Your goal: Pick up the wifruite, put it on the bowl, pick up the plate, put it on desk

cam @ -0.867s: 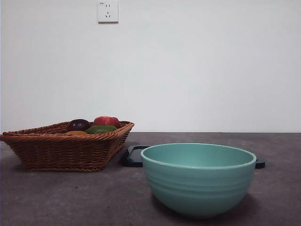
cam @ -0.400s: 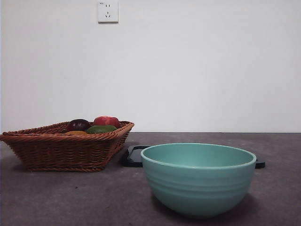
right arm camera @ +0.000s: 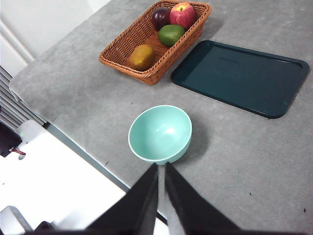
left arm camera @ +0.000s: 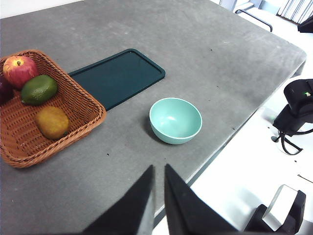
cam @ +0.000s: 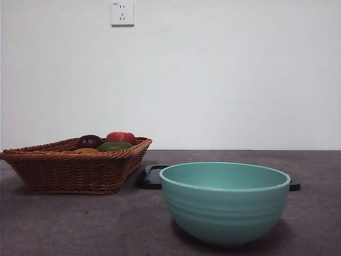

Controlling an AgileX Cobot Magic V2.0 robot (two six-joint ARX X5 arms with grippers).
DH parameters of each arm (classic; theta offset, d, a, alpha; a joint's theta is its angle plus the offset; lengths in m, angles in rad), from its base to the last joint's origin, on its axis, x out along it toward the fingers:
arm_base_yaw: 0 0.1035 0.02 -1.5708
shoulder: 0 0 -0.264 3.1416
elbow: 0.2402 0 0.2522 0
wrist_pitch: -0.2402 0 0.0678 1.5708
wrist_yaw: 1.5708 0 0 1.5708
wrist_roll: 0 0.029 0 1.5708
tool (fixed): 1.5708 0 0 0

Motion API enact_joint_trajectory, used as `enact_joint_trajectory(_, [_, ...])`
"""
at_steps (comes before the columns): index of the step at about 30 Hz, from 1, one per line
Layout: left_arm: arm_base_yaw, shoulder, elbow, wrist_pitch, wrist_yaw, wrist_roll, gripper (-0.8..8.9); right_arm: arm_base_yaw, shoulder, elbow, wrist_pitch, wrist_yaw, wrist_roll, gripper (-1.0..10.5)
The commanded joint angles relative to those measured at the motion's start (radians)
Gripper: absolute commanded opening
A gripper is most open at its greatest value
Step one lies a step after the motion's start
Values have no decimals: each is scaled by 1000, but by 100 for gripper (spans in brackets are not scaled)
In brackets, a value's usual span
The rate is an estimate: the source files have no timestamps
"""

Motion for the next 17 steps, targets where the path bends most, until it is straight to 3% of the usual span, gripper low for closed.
enact_joint_trajectory(1, [-6,0,14,11,1,5,24,7,-3,18,12,0,-11,16])
enact_joint_trajectory(12, [-4,0,14,12,0,5,24,7,-3,18,12,0,-11,16])
enact_joint_trajectory(17, [83,-2,12,10,1,5,24,7,-3,18,12,0,-11,16])
